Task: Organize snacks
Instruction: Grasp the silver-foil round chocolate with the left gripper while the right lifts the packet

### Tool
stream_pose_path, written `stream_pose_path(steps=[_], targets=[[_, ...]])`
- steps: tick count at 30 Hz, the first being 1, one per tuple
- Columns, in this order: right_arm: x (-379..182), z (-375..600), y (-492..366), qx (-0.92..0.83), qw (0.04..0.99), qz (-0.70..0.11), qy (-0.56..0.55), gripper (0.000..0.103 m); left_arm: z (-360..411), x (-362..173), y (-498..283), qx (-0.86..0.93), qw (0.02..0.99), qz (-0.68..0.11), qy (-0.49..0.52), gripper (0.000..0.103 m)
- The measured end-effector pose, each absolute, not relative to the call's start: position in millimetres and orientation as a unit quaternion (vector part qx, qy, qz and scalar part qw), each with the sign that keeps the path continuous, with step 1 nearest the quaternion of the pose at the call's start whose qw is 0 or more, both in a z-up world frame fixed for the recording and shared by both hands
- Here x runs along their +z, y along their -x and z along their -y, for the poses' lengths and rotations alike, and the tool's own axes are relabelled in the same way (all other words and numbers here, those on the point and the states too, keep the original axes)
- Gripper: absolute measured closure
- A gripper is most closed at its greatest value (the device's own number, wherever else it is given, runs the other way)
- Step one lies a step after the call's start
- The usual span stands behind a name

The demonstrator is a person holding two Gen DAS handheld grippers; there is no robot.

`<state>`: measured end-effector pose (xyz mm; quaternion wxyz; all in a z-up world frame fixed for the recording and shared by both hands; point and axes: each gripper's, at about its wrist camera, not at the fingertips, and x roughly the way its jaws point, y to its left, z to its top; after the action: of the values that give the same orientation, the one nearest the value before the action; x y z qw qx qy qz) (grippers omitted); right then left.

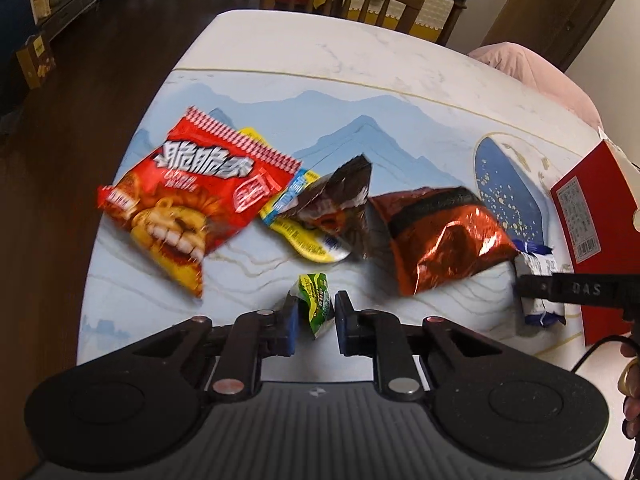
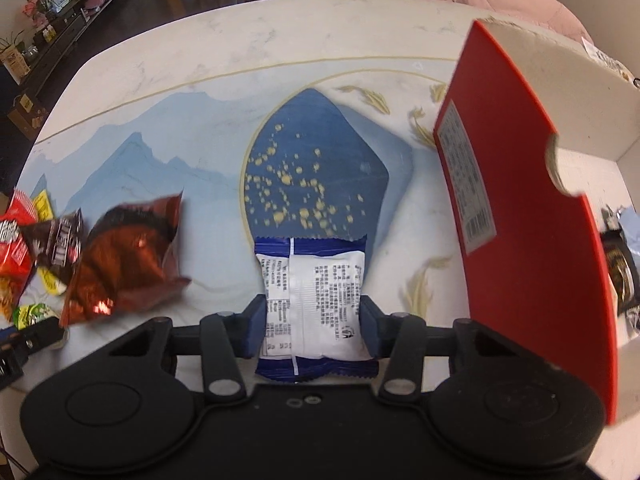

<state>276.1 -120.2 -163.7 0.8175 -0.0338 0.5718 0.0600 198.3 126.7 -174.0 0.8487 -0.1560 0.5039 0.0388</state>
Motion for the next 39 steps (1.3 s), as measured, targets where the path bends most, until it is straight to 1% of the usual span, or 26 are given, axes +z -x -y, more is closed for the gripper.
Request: stream_pose_path(steps=[9, 20, 29, 30, 32, 34, 35, 39], targets=[[-136, 136, -238, 0.094, 0.823, -0.56, 0.024, 0.058, -122, -157, -169, 0.031, 0.847, -0.507, 0.159, 0.087], [-92, 170, -195, 0.129, 0.842, -0.523, 0.016, 0.058, -80, -120, -141, -0.007, 0.87, -0.477, 0.128, 0.089], [-79, 197, -176, 0.14, 0.849, -0.509, 0.008, 0.058, -98, -131, -147, 0.037, 0.839, -0.508, 0.191, 0.088], [-80, 200, -175, 0.141, 0.849, -0.509, 0.004, 0.058, -99, -133, -148, 0.045, 0.834, -0.513, 0.198, 0.086], [-80, 203, -170, 0.145, 0.849, -0.508, 0.001, 0.058, -102, -138, -150, 0.055, 0.826, -0.52, 0.213, 0.073], [-80, 207, -165, 0.15, 0.849, -0.506, -0.001, 0.058, -99, -141, -151, 0.07, 0.826, -0.517, 0.214, 0.047], [-80, 208, -163, 0.152, 0.849, -0.505, -0.002, 0.058, -96, -142, -151, 0.077, 0.829, -0.514, 0.208, 0.045], [-80, 215, -157, 0.154, 0.851, -0.503, 0.001, 0.058, -83, -154, -160, 0.094, 0.824, -0.527, 0.185, 0.045]])
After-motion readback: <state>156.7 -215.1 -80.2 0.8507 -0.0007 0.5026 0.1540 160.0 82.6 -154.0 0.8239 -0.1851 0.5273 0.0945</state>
